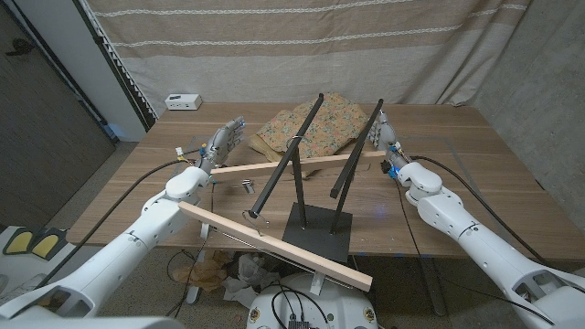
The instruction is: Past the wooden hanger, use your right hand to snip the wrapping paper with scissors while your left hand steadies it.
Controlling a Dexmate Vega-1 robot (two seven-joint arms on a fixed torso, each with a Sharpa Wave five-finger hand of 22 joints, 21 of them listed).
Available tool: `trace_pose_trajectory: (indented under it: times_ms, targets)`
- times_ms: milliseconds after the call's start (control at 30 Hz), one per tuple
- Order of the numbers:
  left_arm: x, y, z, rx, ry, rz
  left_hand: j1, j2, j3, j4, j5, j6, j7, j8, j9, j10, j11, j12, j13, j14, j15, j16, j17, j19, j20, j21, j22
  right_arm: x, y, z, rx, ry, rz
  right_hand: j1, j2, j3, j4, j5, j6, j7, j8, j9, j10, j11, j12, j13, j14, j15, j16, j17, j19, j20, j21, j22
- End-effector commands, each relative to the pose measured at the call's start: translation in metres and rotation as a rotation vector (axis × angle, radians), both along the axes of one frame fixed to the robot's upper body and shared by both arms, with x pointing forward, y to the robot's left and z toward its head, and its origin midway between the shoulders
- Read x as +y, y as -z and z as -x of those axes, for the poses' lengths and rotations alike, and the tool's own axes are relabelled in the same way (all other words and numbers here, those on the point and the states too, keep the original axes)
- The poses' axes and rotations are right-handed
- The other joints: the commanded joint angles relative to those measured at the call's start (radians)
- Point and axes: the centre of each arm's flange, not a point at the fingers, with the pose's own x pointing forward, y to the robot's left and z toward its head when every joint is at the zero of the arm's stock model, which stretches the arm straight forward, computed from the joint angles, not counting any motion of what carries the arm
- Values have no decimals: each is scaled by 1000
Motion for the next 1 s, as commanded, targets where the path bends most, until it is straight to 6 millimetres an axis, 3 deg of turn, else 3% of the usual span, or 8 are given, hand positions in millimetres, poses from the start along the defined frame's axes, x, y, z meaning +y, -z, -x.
trace_pose_trajectory:
  times_ms: [33,467,500,533,600,800,1000]
  targets:
    - [18,-10,13,11,-168,-106,13,-6,-8,-1,6,8,-8,-1,3,23,1,9,6,13,-110,8,3,10,-101,-1,4,15,0,7,-8,38,-14,12,1,-5,-3,6,0,2,5,4,4,0,6,5,-40,4,3,3,-6,0,2,1]
    - [27,-11,30,-21,-307,-159,29,-10,-14,-3,11,12,-13,-1,5,58,-21,18,11,13,-115,4,4,8,-101,-5,4,24,2,10,-6,36,-19,17,2,-7,-6,9,1,3,5,4,6,0,6,5,-37,4,3,3,-5,1,3,1]
    - [28,-12,31,-25,-318,-165,35,-11,-15,-5,13,11,-15,-1,6,48,-28,13,12,11,-117,3,4,7,-101,-6,4,24,2,10,-8,35,-19,17,3,-7,-7,9,1,3,5,4,6,0,6,5,-37,4,3,3,-5,1,3,1]
    - [28,-12,32,-28,-331,-172,47,-11,-16,-7,18,9,-28,-2,8,39,-31,7,13,11,-118,2,5,9,-75,-5,4,25,2,10,-9,32,-18,18,3,-7,-7,9,2,4,5,4,5,0,6,5,-37,3,3,3,-5,2,3,1]
    - [28,-13,34,-36,-361,-179,66,-11,-17,-9,24,-7,-43,-7,10,7,-35,-9,15,19,-116,4,6,11,-58,-5,5,27,1,10,-10,31,-18,18,3,-8,-7,9,1,3,5,4,7,1,6,5,-36,3,3,3,-5,2,3,1]
    - [29,-16,39,-37,-435,-223,99,-8,-15,-11,30,-34,-63,-13,13,-34,-41,-25,17,50,-110,12,7,16,-51,-5,5,30,0,10,-3,28,-21,18,4,-9,-7,10,1,3,4,4,7,1,6,5,-35,4,3,3,-4,4,3,1]
    - [31,-27,47,-40,-527,-289,139,-4,-8,-15,36,-39,-67,-10,15,-18,-47,-17,19,90,-118,21,9,28,-55,-1,5,32,0,9,-2,25,-27,19,6,-9,-8,11,1,3,4,4,8,1,6,5,-34,5,3,3,-3,7,4,1]
